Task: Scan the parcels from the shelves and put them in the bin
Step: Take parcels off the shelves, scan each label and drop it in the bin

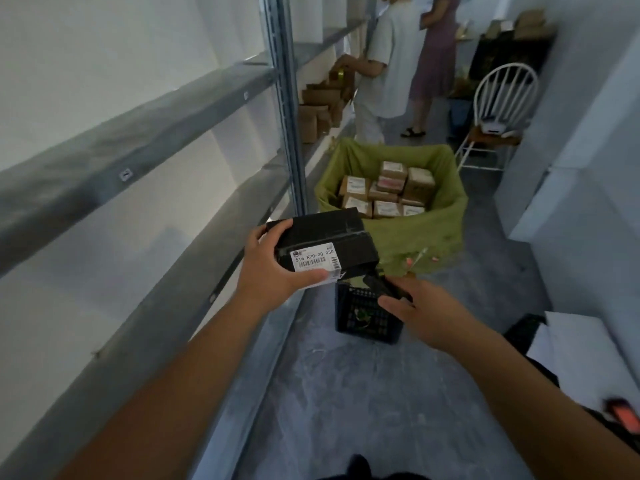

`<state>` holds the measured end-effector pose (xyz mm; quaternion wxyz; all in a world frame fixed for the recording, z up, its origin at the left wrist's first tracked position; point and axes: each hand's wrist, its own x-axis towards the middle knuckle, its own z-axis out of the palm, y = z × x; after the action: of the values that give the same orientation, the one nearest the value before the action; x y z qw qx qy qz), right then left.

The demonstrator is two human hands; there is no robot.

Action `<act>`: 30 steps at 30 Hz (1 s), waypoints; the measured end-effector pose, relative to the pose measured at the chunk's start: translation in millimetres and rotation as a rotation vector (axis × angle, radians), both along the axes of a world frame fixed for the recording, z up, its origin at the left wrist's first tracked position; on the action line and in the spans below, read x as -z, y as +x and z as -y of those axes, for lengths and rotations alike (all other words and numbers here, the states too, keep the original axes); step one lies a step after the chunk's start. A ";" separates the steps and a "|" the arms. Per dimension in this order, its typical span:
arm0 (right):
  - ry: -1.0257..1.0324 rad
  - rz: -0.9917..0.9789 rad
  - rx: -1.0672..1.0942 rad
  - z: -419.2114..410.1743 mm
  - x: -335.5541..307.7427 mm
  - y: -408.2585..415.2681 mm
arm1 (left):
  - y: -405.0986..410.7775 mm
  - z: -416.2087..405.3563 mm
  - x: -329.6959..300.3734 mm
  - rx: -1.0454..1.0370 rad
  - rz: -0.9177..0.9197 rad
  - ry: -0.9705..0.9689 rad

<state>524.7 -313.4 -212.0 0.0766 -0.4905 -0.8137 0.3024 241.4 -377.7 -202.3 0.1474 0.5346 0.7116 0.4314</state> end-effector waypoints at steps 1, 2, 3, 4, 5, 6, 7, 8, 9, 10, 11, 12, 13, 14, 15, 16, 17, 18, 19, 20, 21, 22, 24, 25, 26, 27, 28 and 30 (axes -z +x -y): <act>-0.017 0.007 0.019 -13.8 0.3 6.2 | 3.6 -18.3 2.4 0.000 0.007 -0.007; -0.027 0.014 0.039 -27.9 0.4 12.2 | 7.7 -36.3 4.4 0.002 0.015 -0.012; -0.028 0.021 0.059 -41.3 0.0 17.8 | 11.8 -53.7 6.6 0.004 0.022 -0.016; -0.028 0.027 0.080 -54.2 -0.9 22.9 | 15.9 -70.5 9.6 0.003 0.026 -0.017; -0.022 0.030 0.094 -66.4 -1.7 27.8 | 20.4 -86.1 11.7 -0.006 0.034 -0.017; -0.012 0.028 0.100 -77.4 -2.3 32.1 | 24.3 -100.9 14.1 -0.022 0.048 -0.014; -0.009 0.027 0.103 -87.6 -2.5 35.9 | 28.7 -113.9 15.9 -0.038 0.066 -0.013; -0.015 0.024 0.110 -96.6 -2.8 39.3 | 32.5 -125.7 18.5 -0.053 0.084 -0.016; -0.023 0.019 0.125 -105.1 -1.9 42.1 | 37.0 -134.8 20.4 -0.064 0.098 -0.025; -0.028 0.012 0.143 -113.1 -1.2 43.7 | 41.2 -142.1 23.1 -0.077 0.107 -0.028; -0.034 0.008 0.159 -121.1 0.2 44.8 | 45.0 -148.4 26.0 -0.091 0.117 -0.034; -0.035 0.006 0.165 -129.1 1.7 44.7 | 48.0 -154.6 29.7 -0.101 0.129 -0.036; -0.037 0.004 0.168 -136.9 3.2 44.0 | 50.0 -160.7 33.8 -0.109 0.141 -0.041; -0.041 0.002 0.173 -144.0 4.0 43.1 | 51.3 -167.0 38.5 -0.114 0.144 -0.048; -0.047 -0.002 0.180 -150.5 5.4 42.6 | 52.9 -172.7 42.0 -0.117 0.149 -0.064; -0.054 -0.011 0.188 -156.2 6.8 41.9 | 54.0 -178.9 44.8 -0.118 0.153 -0.081; -0.062 -0.022 0.199 -162.1 9.2 41.4 | 54.0 -186.2 46.9 -0.121 0.160 -0.099; -0.071 -0.033 0.210 -168.1 12.0 40.8 | 53.4 -194.7 48.7 -0.123 0.169 -0.110; -0.083 -0.040 0.226 -175.1 15.5 39.8 | 52.4 -204.3 50.1 -0.124 0.176 -0.116; -0.093 -0.043 0.242 -183.2 19.3 37.9 | 49.6 -215.5 52.9 -0.122 0.176 -0.118; -0.102 -0.045 0.254 -192.3 23.7 35.7 | 46.2 -228.1 55.0 -0.118 0.184 -0.123; -0.105 -0.047 0.262 -202.1 27.7 32.4 | 41.9 -242.2 57.9 -0.110 0.194 -0.128; -0.113 -0.051 0.282 -224.9 34.1 23.9 | 33.1 -272.0 64.2 -0.106 0.221 -0.142; -0.122 -0.054 0.294 -238.4 36.3 19.0 | 28.5 -287.9 67.6 -0.106 0.236 -0.150; -0.131 -0.052 0.305 -253.6 37.4 13.5 | 24.1 -304.5 70.0 -0.103 0.252 -0.157; -0.139 -0.044 0.312 -269.2 37.6 7.7 | 19.4 -320.6 72.1 -0.103 0.264 -0.174; -0.147 -0.035 0.317 -285.8 36.9 1.5 | 14.6 -337.9 73.9 -0.097 0.266 -0.186; -0.171 -0.033 0.338 -319.7 35.5 -11.0 | 2.2 -375.8 79.8 -0.105 0.273 -0.218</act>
<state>513.8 6.3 -247.5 0.0975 -0.6199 -0.6897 0.3613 243.6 -2.0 -282.2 0.2769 0.4139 0.7545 0.4274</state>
